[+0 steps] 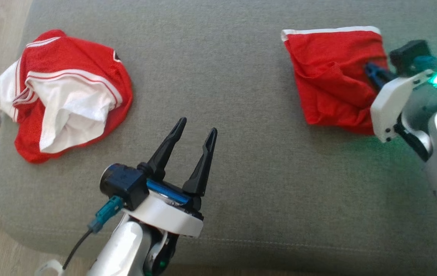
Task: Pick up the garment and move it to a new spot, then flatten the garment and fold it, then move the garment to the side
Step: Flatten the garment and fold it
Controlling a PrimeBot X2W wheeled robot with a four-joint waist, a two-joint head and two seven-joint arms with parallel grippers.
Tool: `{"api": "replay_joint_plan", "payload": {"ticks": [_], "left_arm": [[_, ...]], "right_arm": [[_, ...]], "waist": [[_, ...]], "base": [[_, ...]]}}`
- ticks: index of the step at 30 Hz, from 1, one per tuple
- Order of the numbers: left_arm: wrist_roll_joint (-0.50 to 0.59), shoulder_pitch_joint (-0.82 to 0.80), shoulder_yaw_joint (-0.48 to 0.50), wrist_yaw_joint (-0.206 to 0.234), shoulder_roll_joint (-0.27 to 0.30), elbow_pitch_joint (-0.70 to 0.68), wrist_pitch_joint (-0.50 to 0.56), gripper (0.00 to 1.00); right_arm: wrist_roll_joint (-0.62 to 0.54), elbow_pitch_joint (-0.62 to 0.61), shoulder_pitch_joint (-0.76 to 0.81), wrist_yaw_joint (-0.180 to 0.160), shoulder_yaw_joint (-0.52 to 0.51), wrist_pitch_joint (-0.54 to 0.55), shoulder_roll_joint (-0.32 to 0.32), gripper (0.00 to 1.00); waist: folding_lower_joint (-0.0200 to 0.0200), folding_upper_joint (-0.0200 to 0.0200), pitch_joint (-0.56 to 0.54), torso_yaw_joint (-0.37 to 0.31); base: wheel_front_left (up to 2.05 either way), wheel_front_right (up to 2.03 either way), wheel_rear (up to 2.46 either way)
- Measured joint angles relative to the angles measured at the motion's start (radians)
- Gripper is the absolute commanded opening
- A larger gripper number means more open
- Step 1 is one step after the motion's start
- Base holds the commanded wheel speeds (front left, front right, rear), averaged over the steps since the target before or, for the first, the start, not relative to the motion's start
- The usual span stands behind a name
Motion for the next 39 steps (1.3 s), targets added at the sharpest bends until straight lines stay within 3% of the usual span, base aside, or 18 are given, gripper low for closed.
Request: {"api": "replay_joint_plan", "payload": {"ticks": [7, 10, 18, 22, 28, 33, 34, 39], "left_arm": [[-0.001, -0.006, 0.004, 0.001, -0.001, 0.004, 0.000, 1.00], [0.000, -0.006, 0.007, 0.001, -0.001, 0.004, 0.000, 1.00], [0.000, -0.006, 0.016, 0.001, -0.003, 0.003, 0.000, 1.00], [0.001, -0.005, 0.019, 0.001, -0.003, 0.003, 0.000, 1.00], [0.001, -0.004, 0.017, 0.001, -0.003, 0.003, 0.000, 1.00], [0.000, -0.003, 0.009, 0.002, -0.004, 0.002, 0.000, 1.00], [-0.001, -0.001, 0.009, 0.010, -0.004, 0.002, 0.000, 1.00], [-0.002, 0.003, 0.006, 0.011, -0.004, 0.002, 0.000, 1.00]], "right_arm": [[0.221, 0.007, -0.020, 0.000, 0.195, 0.073, -0.033, 0.00], [0.305, -0.090, 0.009, 0.000, 0.274, 0.115, -0.054, 0.00], [0.401, -0.294, 0.129, 0.000, 0.346, 0.230, -0.100, 0.00], [0.412, -0.399, 0.197, 0.000, 0.274, 0.236, -0.110, 0.00], [0.218, -0.339, 0.192, 0.000, 0.026, 0.104, -0.056, 0.00], [0.118, -0.250, 0.203, 0.000, -0.020, 0.095, -0.012, 0.00], [0.108, -0.223, 0.217, 0.000, -0.033, 0.095, 0.029, 0.00], [0.087, -0.190, 0.274, 0.000, 0.000, 0.090, 0.113, 0.00]], "waist": [[0.0000, 0.0000, 0.008, 0.008], [0.0000, 0.0000, 0.004, -0.009], [-0.0001, 0.0000, -0.007, -0.040], [-0.0002, 0.0000, -0.016, -0.046], [-0.0002, 0.0000, -0.024, -0.031], [-0.0001, 0.0000, -0.032, -0.007], [-0.0002, 0.0000, -0.038, 0.003], [-0.0002, 0.0000, -0.054, 0.020]], "base": [[0.00, 0.00, 0.00], [0.00, 0.00, 0.00], [0.00, 0.00, 0.00], [0.00, 0.00, 0.00], [0.00, 0.00, 0.00], [0.00, 0.00, 0.00], [0.00, 0.00, 0.00], [0.00, 0.00, 0.00]]}}
